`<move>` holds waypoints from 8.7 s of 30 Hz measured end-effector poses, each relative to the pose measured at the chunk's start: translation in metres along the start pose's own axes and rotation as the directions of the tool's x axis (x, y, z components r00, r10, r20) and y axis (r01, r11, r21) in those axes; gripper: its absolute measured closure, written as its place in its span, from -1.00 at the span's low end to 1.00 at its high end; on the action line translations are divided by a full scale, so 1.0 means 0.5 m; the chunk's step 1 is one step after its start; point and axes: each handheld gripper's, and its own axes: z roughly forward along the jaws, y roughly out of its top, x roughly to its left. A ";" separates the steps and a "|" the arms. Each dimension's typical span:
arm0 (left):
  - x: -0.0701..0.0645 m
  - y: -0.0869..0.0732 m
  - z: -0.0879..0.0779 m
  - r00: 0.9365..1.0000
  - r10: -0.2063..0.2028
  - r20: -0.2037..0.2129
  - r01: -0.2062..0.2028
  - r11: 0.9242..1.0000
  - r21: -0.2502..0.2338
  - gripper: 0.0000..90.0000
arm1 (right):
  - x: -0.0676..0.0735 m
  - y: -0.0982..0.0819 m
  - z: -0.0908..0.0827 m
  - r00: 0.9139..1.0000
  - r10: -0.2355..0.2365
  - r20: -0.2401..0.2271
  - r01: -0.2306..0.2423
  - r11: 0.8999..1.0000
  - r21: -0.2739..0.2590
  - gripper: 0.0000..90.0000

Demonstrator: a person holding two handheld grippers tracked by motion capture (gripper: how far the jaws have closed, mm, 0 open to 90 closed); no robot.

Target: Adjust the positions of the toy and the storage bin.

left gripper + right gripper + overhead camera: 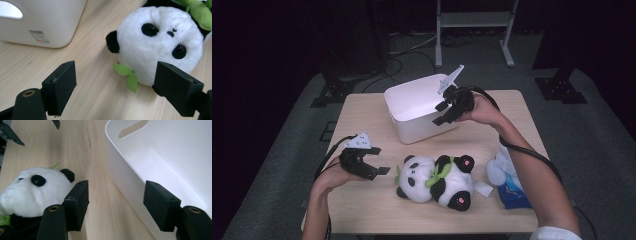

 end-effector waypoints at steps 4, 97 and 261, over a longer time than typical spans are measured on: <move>0.000 -0.001 0.003 1.000 -0.006 0.005 0.006 1.000 0.001 -0.63 | -0.017 0.005 0.012 1.000 -0.014 0.009 0.014 1.000 0.007 -0.19; -0.010 -0.001 0.017 0.999 -0.002 0.036 0.001 1.000 0.022 -0.63 | 0.134 -0.079 0.010 0.998 -0.045 -0.038 0.049 0.993 0.106 0.62; -0.007 -0.009 0.018 0.999 -0.016 0.033 0.015 1.000 0.026 -0.63 | 0.282 -0.125 0.129 0.993 -0.035 -0.112 0.052 0.988 0.146 0.41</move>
